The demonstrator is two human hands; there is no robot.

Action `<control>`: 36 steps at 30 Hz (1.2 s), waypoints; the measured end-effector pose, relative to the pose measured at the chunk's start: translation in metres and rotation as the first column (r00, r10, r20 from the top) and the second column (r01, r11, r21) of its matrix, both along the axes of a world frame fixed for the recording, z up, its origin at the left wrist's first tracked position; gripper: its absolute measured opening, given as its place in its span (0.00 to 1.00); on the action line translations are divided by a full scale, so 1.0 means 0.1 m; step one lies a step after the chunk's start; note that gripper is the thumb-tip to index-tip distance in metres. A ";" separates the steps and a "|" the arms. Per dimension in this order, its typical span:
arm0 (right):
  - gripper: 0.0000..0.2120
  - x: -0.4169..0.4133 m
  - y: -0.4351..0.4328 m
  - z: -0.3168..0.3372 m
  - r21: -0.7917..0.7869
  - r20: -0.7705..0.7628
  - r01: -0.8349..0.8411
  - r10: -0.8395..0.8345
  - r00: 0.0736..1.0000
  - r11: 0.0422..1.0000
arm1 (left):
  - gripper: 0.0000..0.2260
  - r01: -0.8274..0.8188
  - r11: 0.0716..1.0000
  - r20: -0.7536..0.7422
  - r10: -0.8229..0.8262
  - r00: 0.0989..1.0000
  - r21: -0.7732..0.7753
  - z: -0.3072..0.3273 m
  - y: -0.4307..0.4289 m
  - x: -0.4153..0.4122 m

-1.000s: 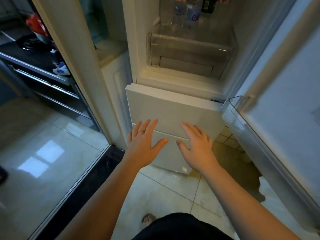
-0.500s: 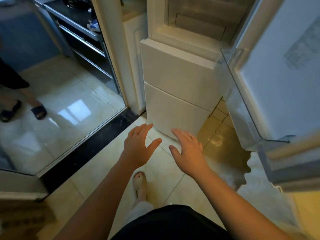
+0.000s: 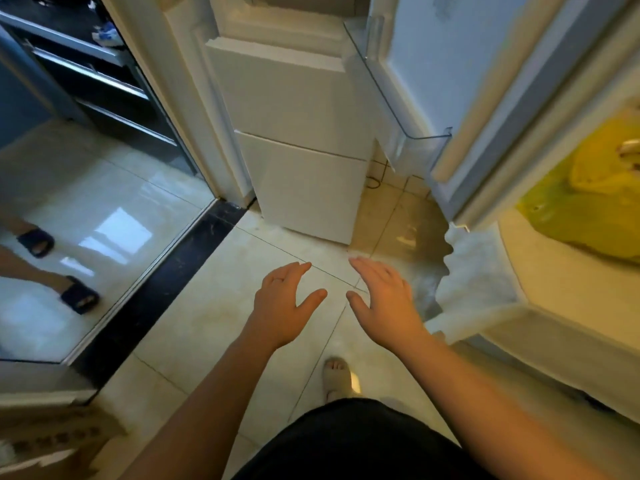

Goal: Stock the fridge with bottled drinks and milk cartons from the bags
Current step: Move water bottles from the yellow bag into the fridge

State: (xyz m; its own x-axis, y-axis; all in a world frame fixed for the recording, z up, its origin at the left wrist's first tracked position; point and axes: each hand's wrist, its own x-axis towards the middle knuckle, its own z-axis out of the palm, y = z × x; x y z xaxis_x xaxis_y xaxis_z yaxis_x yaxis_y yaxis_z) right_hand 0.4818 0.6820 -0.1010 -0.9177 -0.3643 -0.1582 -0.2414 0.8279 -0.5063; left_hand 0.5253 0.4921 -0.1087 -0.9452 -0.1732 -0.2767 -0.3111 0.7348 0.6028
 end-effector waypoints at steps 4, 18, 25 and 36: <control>0.27 0.53 0.44 -0.05 0.010 0.019 0.122 -0.123 0.992 0.992 | 0.30 0.136 0.991 0.013 -0.135 0.991 -0.010 -0.09 0.41 0.24; 0.26 1.31 2.50 -0.05 -0.076 -0.010 0.493 -0.495 0.869 0.867 | 0.29 0.540 0.840 -0.025 -0.542 0.840 -0.053 -0.04 2.45 0.55; 0.26 1.13 4.05 -0.04 -0.100 -0.021 0.542 -0.547 0.837 0.834 | 0.29 0.571 0.819 -0.070 -0.574 0.816 -0.059 0.02 3.97 0.29; 0.27 0.78 5.74 0.20 -0.142 -0.052 0.514 -0.525 0.850 0.846 | 0.32 0.576 0.814 -0.120 -0.581 0.805 -0.077 0.18 5.61 -0.21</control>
State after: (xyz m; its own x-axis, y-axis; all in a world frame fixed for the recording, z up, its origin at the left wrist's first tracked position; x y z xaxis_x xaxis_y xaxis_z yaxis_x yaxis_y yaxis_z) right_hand 0.5600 1.2557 -0.0815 -0.9858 0.1582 -0.0565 0.1599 0.7795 -0.6057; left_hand 0.5047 1.0529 -0.0906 -0.8999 0.4107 -0.1466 0.2594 0.7744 0.5771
